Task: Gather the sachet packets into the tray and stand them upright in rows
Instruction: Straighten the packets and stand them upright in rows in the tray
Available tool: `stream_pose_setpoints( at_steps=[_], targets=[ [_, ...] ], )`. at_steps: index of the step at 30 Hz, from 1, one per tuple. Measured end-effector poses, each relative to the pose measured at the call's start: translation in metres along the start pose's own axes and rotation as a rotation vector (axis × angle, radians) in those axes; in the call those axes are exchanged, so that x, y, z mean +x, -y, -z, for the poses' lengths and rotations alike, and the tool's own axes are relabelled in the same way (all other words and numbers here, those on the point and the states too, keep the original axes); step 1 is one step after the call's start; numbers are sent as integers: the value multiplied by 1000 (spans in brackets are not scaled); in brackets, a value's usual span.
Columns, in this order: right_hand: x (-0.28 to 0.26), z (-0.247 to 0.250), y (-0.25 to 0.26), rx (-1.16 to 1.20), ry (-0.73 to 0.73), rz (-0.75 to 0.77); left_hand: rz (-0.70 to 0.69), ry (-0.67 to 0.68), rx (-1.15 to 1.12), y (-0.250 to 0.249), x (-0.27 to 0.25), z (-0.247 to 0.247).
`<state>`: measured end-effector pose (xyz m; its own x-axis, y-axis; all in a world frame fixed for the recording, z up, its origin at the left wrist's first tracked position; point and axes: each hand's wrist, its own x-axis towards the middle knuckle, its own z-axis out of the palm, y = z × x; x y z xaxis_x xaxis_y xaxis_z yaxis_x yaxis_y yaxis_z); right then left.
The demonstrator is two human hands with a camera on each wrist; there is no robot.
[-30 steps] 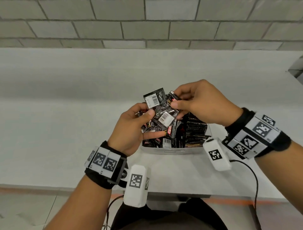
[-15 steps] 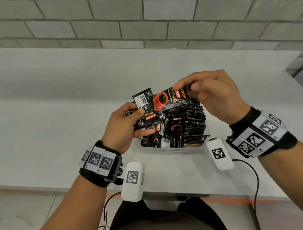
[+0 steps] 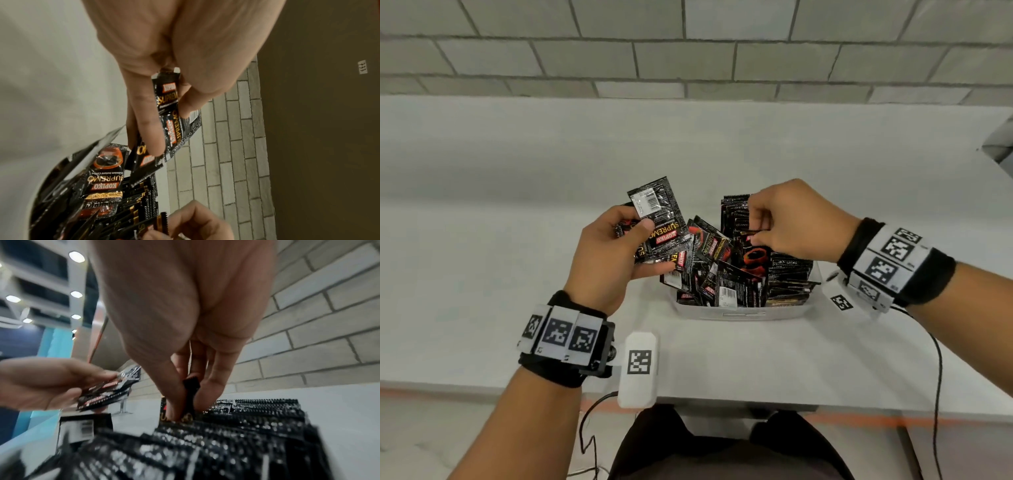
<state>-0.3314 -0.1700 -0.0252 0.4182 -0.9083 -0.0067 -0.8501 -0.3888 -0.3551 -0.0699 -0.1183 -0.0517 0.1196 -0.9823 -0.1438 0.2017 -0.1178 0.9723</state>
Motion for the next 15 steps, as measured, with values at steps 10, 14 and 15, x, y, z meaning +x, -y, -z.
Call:
stream_pose_setpoints(
  at_steps=[10, 14, 15],
  targets=[
    [0, -10, 4, -290, 75, -48, 24, 49, -3, 2, -1, -7],
    [0, 9, 2, -130, 73, -100, 31, 65, -10, 2, -2, -9],
    [-1, 15, 4, -46, 41, -90, 31, 71, -12, 2, -2, -10]
  ],
)
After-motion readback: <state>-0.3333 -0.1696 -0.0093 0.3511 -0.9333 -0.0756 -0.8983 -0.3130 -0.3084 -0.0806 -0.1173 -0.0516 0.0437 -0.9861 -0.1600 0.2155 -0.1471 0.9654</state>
